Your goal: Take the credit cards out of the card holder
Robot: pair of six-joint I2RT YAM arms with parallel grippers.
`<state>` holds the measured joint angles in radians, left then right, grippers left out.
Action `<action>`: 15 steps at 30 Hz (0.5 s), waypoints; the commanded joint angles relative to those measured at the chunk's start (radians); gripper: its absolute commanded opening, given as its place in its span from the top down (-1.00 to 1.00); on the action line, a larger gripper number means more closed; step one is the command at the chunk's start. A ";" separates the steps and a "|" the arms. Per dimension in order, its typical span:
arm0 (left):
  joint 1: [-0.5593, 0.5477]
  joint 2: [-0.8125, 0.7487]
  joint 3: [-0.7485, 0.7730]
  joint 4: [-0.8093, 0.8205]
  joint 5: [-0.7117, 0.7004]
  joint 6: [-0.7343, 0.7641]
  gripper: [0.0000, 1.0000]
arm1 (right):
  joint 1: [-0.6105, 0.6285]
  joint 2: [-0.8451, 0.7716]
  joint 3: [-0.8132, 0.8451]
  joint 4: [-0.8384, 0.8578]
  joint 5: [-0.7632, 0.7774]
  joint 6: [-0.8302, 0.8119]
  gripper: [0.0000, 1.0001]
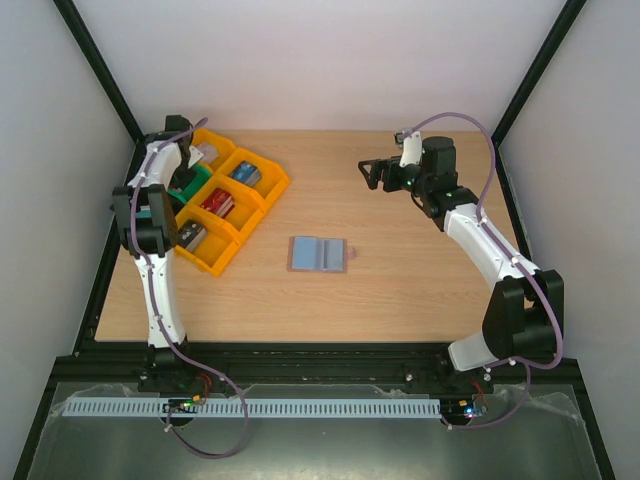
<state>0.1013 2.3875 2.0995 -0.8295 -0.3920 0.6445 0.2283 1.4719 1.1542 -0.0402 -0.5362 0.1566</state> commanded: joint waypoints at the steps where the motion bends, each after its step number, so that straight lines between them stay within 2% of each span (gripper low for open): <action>1: -0.003 -0.046 -0.024 -0.002 0.004 0.002 0.50 | -0.007 -0.018 0.015 0.001 -0.018 -0.017 -0.97; 8: -0.005 -0.084 -0.020 0.017 0.043 0.007 0.15 | -0.006 -0.024 0.013 0.000 -0.030 -0.016 -0.97; 15: -0.009 -0.139 0.023 -0.032 0.170 -0.017 0.08 | -0.008 -0.034 0.030 -0.002 -0.037 -0.007 -0.97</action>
<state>0.0982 2.3230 2.0804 -0.8227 -0.3187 0.6464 0.2272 1.4715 1.1542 -0.0402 -0.5606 0.1535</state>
